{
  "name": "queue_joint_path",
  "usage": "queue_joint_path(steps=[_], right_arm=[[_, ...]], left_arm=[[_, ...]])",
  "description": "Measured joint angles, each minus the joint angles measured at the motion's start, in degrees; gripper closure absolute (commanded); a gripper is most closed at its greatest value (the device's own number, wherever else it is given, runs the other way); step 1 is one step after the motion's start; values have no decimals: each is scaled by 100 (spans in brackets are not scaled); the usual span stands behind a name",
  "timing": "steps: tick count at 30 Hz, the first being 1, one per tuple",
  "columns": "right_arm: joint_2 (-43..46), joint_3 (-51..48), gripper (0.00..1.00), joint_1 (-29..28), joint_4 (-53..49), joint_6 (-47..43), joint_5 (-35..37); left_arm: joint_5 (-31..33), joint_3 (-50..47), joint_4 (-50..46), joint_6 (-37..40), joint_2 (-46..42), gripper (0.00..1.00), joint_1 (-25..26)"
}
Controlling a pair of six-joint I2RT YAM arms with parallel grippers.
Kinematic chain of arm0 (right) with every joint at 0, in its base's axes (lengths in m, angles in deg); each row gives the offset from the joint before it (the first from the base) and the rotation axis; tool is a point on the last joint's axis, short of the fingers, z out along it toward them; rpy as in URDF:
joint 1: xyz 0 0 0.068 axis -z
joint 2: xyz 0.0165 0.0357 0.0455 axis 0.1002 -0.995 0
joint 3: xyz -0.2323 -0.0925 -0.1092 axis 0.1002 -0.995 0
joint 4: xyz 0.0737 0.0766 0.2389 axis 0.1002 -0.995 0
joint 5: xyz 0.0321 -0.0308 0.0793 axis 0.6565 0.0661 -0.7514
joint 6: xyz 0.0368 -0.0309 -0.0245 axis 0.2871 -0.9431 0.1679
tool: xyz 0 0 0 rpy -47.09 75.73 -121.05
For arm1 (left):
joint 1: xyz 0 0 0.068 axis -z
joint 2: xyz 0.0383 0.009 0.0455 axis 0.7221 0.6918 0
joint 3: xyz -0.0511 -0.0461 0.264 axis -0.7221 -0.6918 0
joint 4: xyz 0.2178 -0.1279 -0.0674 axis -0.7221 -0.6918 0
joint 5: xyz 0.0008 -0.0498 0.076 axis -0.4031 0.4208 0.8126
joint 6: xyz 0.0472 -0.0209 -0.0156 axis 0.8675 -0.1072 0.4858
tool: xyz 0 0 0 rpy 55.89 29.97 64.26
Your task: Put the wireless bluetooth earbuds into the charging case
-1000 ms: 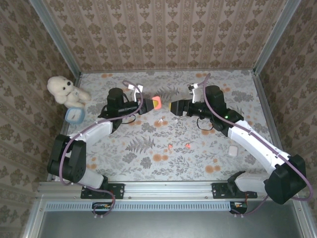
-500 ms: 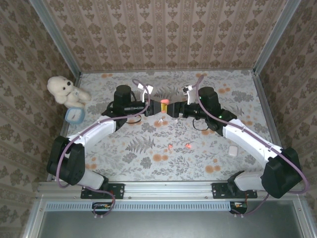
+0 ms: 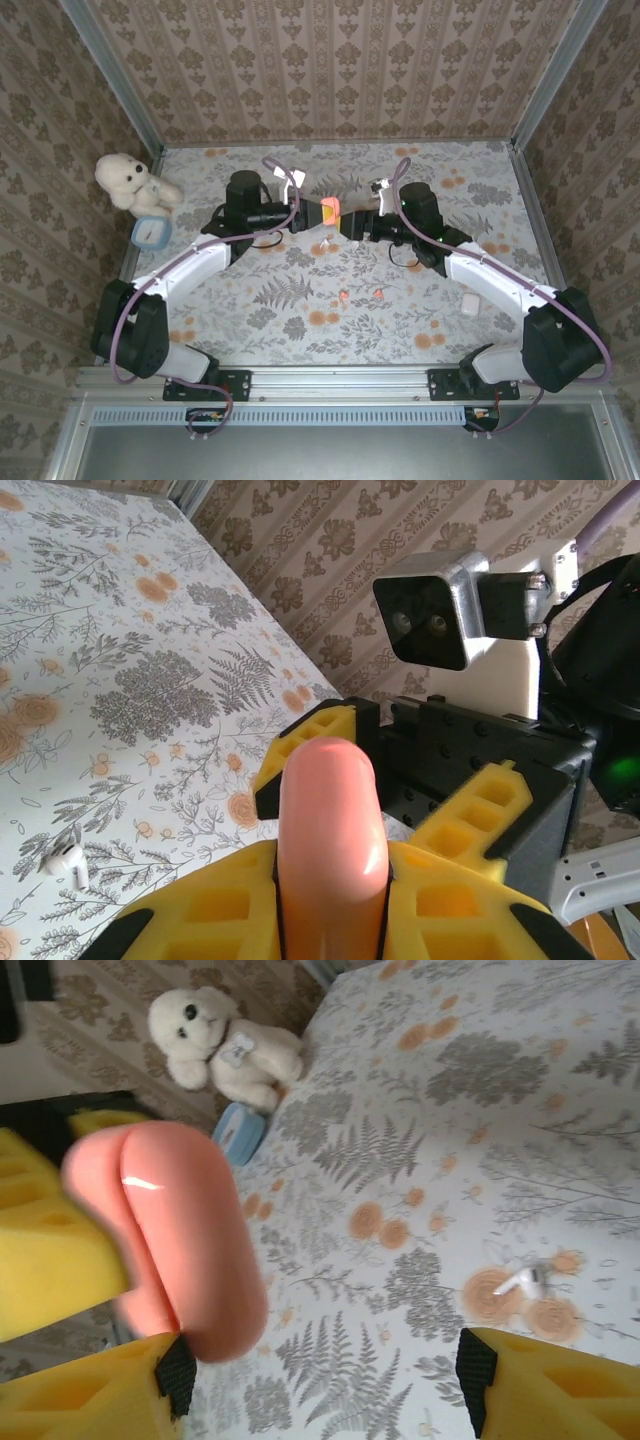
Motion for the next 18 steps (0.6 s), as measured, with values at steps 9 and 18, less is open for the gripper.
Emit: queue_joint_path(steps=[9, 18], right_arm=[[-330, -208, 30, 282, -4, 258, 225], [708, -706, 36, 280, 485, 1172, 190]], left_arm=[[-275, -2, 96, -20, -358, 100, 33], [-59, -94, 319, -87, -358, 100, 33]])
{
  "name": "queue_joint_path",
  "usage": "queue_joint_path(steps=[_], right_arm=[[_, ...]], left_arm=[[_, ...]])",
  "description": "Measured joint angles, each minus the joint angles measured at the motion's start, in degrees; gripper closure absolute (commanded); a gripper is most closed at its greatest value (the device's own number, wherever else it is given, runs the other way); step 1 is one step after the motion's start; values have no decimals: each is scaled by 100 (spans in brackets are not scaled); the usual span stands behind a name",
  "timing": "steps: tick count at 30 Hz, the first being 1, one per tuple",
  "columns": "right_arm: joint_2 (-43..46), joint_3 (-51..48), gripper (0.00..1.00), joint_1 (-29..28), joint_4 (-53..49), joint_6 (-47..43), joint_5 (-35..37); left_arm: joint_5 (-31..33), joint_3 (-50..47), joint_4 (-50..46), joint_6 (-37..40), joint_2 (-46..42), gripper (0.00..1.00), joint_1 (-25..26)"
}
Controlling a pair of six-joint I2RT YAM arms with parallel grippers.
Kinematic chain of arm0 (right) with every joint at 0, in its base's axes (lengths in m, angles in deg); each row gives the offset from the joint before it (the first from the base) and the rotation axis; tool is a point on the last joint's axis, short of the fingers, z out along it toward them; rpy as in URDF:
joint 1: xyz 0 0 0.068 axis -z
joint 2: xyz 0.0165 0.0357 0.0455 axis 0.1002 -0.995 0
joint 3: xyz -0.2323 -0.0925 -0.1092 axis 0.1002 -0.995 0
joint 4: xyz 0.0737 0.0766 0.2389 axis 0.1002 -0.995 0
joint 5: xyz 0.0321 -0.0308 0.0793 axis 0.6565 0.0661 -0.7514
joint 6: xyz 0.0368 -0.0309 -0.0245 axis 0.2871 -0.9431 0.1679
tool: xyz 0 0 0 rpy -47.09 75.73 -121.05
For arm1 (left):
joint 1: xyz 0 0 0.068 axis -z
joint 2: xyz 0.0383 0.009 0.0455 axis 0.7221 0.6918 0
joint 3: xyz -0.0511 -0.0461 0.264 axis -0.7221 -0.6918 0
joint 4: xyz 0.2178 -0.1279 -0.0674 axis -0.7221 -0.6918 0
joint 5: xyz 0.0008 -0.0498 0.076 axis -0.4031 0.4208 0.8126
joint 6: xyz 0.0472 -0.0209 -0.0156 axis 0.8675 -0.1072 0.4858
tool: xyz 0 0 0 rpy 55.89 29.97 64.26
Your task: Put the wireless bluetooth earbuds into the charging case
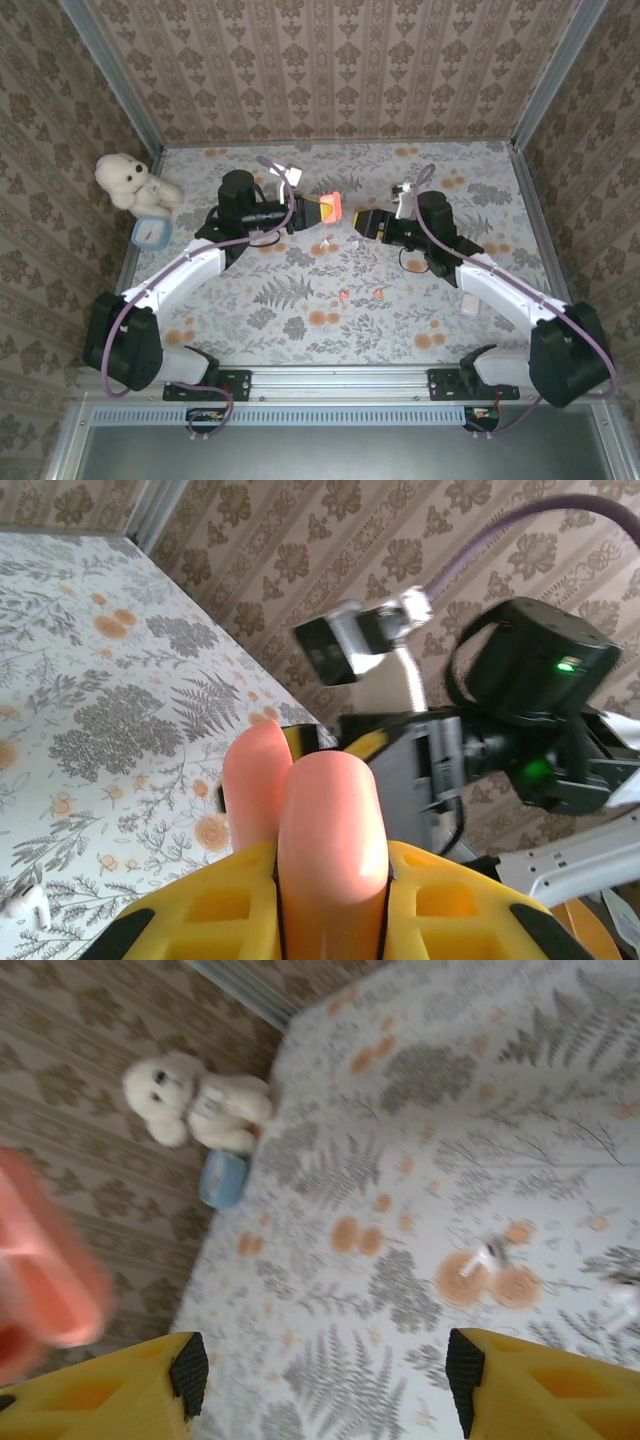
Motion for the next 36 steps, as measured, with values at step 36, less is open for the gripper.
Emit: queue_joint_path(steps=[36], right_arm=[[-592, 15, 54, -568, 2116, 1829, 332]], left_arm=[[772, -501, 1843, -1250, 96, 100, 227]])
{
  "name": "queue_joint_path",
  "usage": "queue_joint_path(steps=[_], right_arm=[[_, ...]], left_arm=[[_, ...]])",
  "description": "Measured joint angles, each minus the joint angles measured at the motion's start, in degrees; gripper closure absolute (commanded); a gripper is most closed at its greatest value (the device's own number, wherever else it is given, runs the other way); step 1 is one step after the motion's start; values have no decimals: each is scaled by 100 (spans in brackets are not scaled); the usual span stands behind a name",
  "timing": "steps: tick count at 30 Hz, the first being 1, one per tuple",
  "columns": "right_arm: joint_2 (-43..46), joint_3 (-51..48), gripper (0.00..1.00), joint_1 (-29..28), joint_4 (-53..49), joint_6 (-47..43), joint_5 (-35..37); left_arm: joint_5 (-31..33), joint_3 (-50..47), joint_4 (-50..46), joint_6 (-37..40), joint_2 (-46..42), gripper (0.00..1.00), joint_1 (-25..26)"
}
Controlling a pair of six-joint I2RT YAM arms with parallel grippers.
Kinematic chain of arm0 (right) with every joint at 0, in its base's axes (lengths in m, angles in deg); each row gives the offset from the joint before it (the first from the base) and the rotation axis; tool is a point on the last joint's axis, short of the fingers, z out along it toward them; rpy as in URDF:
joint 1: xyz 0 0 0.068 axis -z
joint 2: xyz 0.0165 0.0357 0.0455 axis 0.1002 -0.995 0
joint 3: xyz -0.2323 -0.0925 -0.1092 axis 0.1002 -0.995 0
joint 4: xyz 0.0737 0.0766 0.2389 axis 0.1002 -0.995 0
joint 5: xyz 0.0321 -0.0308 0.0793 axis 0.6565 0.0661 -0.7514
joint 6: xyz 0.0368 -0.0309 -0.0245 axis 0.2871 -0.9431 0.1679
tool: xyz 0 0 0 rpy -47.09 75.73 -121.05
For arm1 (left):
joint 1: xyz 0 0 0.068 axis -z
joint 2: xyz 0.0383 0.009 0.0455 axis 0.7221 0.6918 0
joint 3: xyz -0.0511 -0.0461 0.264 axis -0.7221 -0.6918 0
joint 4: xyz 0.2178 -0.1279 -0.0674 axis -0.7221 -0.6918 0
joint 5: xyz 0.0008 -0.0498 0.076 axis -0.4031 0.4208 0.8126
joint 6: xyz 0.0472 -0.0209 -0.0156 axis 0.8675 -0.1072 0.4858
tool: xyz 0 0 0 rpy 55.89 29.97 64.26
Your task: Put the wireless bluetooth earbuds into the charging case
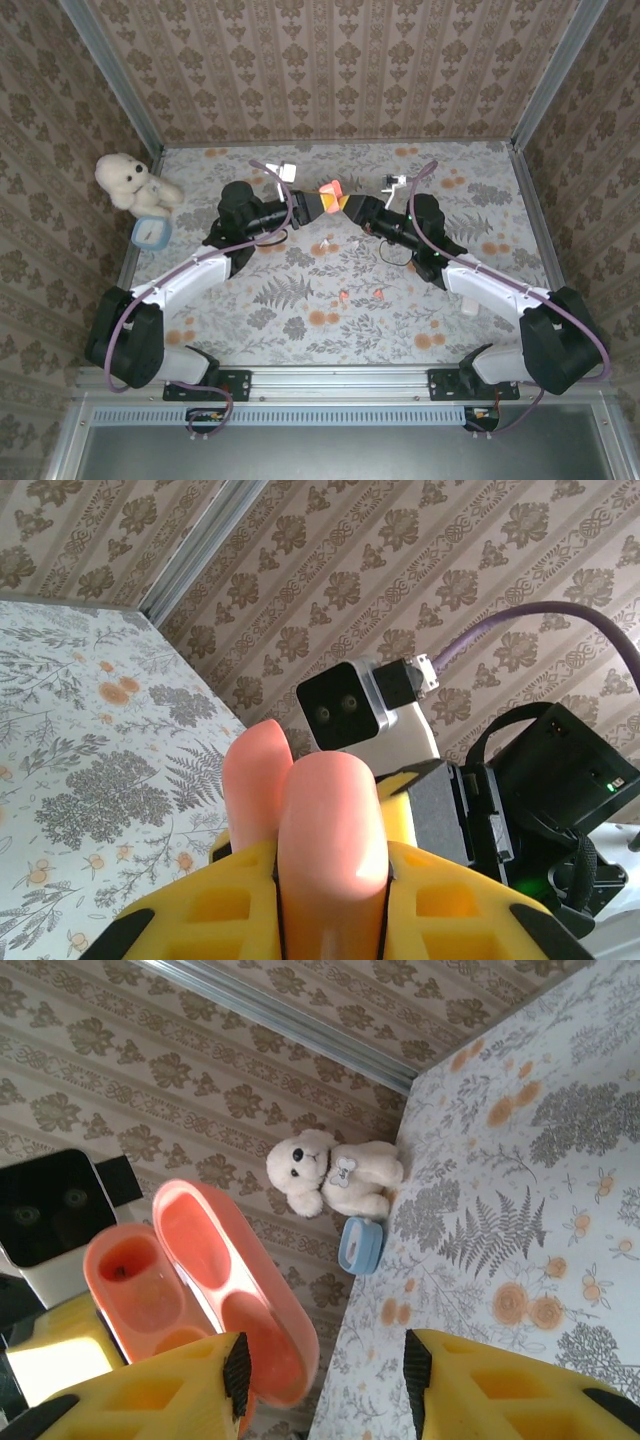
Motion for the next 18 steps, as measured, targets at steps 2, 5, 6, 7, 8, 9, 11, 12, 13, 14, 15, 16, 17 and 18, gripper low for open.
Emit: queue_joint_path(steps=[2, 5, 6, 7, 8, 9, 11, 12, 13, 14, 15, 16, 17, 18], right_arm=[[-2, 31, 55, 2, 13, 0, 20], [-37, 72, 58, 0, 17, 2, 20], [-52, 87, 60, 0, 17, 11, 17], [-63, 96, 61, 0, 26, 17, 17], [-74, 96, 63, 0, 50, 31, 17], [-81, 98, 65, 0, 57, 44, 17], [-96, 120, 68, 0, 59, 63, 17], [-96, 131, 70, 0, 61, 72, 17], [-103, 144, 72, 0, 63, 81, 17], [-109, 162, 74, 0, 63, 85, 17], [-116, 177, 76, 0, 61, 90, 20], [-120, 181, 78, 2, 59, 92, 17], [-125, 181, 80, 0, 59, 94, 17], [-129, 181, 82, 2, 57, 98, 17]], left_arm=[[7, 0, 22, 0, 0, 100, 7], [24, -2, 35, 0, 2, 100, 4], [35, -7, 37, 0, 2, 100, 4], [52, -13, 37, 0, 2, 100, 4], [55, -22, 37, 0, 2, 100, 4], [55, -28, 37, 0, 2, 100, 4], [55, -39, 37, 0, 2, 100, 4], [55, -42, 37, 0, 2, 100, 7], [55, -42, 37, 0, 2, 100, 11], [55, -42, 37, 0, 2, 100, 15], [57, -44, 42, 0, 2, 100, 20], [61, -44, 66, -2, 2, 100, 28], [68, -44, 87, -2, 2, 100, 33], [74, -44, 94, -4, 2, 100, 37]])
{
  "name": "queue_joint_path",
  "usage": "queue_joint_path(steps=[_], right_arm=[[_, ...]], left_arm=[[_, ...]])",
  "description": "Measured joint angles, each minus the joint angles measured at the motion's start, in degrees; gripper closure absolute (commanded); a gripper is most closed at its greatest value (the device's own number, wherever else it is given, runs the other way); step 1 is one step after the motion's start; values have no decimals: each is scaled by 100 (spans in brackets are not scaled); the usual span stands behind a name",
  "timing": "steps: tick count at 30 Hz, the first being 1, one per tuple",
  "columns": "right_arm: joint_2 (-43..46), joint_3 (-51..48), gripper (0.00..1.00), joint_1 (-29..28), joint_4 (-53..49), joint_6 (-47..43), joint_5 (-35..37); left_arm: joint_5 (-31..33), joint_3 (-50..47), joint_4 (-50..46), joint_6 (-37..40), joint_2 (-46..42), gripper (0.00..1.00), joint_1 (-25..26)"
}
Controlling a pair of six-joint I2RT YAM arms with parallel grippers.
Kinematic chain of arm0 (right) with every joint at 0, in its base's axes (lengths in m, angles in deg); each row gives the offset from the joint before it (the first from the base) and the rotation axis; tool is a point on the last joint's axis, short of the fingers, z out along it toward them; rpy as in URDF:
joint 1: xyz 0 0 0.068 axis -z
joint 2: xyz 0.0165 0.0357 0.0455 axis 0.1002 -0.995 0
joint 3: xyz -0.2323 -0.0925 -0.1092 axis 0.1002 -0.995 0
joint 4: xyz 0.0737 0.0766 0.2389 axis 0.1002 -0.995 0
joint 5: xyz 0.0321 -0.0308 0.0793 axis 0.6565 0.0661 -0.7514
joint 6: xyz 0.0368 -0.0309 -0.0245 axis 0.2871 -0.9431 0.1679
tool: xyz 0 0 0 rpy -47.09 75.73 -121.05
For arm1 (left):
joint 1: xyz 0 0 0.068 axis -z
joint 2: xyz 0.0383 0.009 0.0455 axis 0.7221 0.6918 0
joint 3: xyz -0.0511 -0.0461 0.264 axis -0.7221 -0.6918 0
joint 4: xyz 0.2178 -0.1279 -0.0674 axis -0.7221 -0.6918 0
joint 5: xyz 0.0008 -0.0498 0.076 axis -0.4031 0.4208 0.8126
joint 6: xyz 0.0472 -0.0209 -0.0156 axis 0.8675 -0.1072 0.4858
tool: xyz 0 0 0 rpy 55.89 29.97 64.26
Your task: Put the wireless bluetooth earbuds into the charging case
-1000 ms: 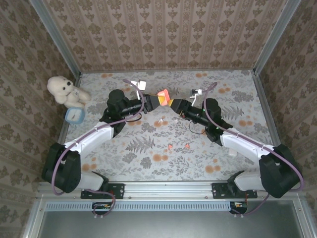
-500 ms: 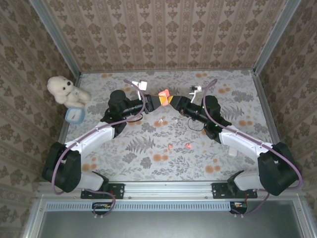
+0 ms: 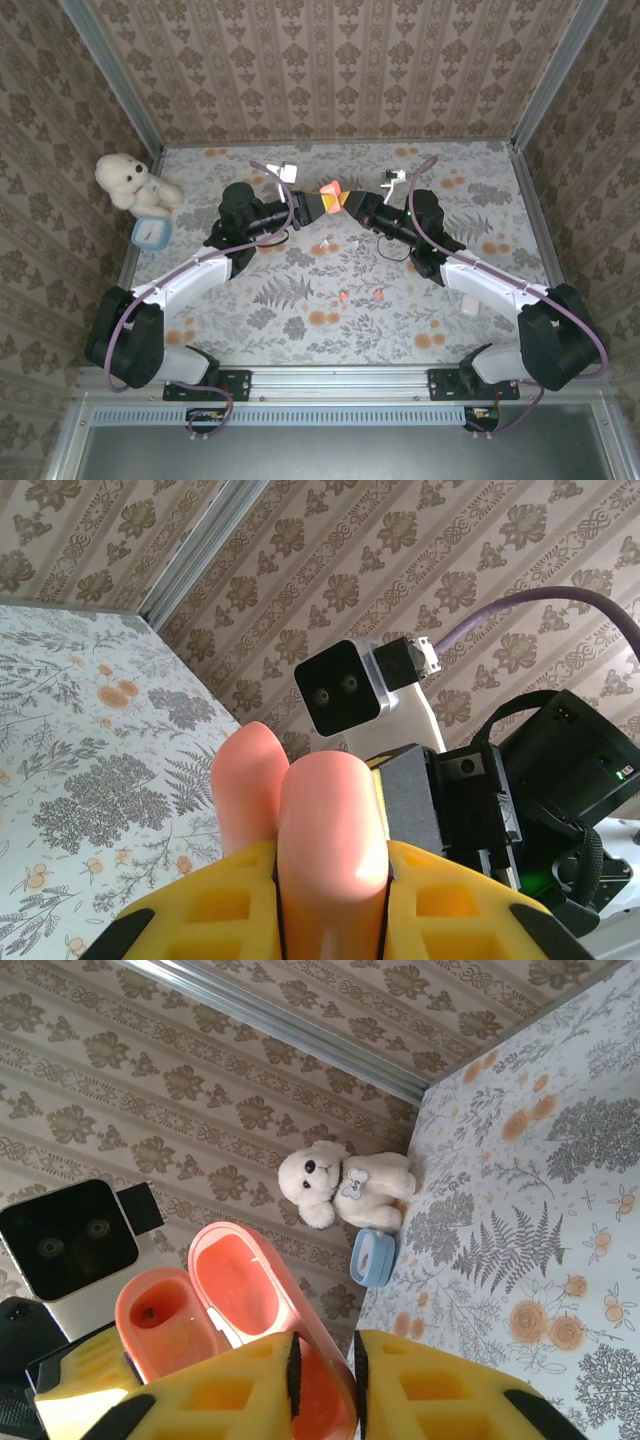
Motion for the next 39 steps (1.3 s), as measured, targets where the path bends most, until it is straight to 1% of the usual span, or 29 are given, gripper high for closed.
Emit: queue_joint_path(steps=[9, 12, 20, 21, 22, 23, 24, 25, 27, 30, 35, 39], right_arm=[[-31, 2, 98, 0, 4, -13, -2], [-31, 2, 100, 2, 2, -13, 0], [-31, 2, 100, 17, -9, -15, 9], [-31, 2, 93, 22, -11, -15, 9], [-31, 2, 72, 22, -11, -15, 20], [-31, 4, 56, 22, -15, 4, 22], [-31, 4, 42, 20, -4, 11, 26], [-20, 2, 34, 33, -59, 20, 79], [-13, -13, 29, 107, -138, 50, 85], [208, -190, 27, 212, -133, 138, 13], [896, -330, 28, 459, -127, 83, -356], [1255, -328, 30, 623, -105, -103, -748]], left_arm=[[105, -26, 122, -116, 9, 100, 0], [105, -28, 162, -140, 28, 100, 0], [105, -31, 234, -144, 76, 100, 0], [105, -31, 247, -144, 85, 100, 0], [105, -31, 260, -144, 87, 100, 2], [101, -31, 273, -144, 98, 100, 4], [87, -31, 275, -142, 109, 100, 24], [85, -33, 343, -142, 118, 100, 33], [61, -31, 498, -142, 120, 100, 33], [-157, 2, 612, -146, 177, 100, 37], [-787, 181, 782, -343, 455, 100, 35], [-1200, 345, 1534, -922, 809, 100, -28]])
